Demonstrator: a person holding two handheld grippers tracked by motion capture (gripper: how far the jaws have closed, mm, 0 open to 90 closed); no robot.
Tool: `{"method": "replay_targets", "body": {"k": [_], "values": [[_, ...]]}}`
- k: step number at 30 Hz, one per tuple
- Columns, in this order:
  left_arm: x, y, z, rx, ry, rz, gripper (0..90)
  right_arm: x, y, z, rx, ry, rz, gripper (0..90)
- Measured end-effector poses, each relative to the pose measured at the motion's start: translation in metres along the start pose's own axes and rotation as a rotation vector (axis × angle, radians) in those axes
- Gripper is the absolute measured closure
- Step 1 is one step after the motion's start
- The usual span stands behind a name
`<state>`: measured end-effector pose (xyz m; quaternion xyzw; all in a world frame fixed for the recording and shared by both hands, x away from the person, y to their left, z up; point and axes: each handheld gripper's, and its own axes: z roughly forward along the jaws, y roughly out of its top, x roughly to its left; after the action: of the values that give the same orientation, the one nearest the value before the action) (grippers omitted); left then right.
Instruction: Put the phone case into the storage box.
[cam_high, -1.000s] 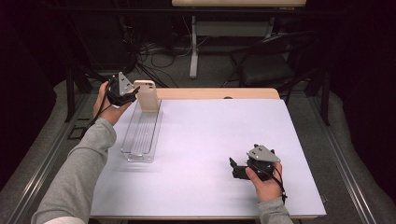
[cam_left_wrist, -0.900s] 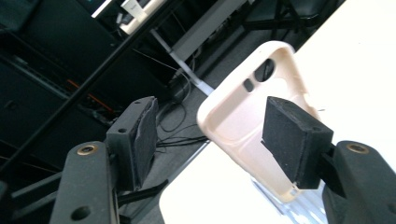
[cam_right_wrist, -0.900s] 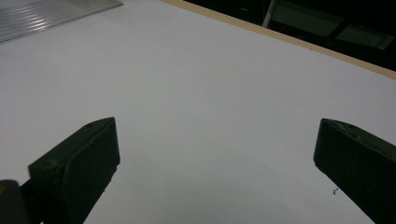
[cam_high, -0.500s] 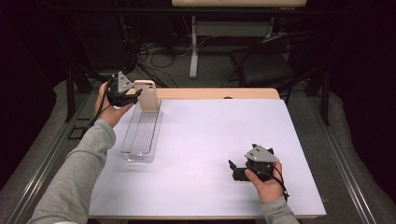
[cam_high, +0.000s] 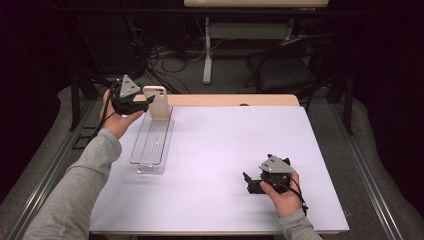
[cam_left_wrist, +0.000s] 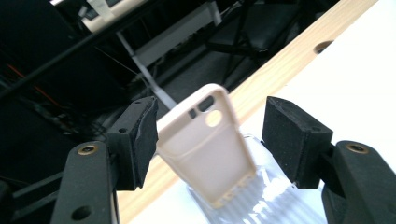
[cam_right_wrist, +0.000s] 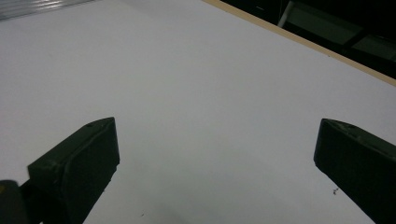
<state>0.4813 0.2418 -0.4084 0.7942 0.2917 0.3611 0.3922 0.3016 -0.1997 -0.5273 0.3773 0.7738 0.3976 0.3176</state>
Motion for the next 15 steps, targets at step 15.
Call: {"method": "replay_targets", "body": {"k": [15], "values": [[-0.004, 0.013, -0.025, -0.066, -0.159, -0.194, 32.1, 0.000, 0.000, -0.006, -0.024, 0.014, 0.025, 0.0]]}}
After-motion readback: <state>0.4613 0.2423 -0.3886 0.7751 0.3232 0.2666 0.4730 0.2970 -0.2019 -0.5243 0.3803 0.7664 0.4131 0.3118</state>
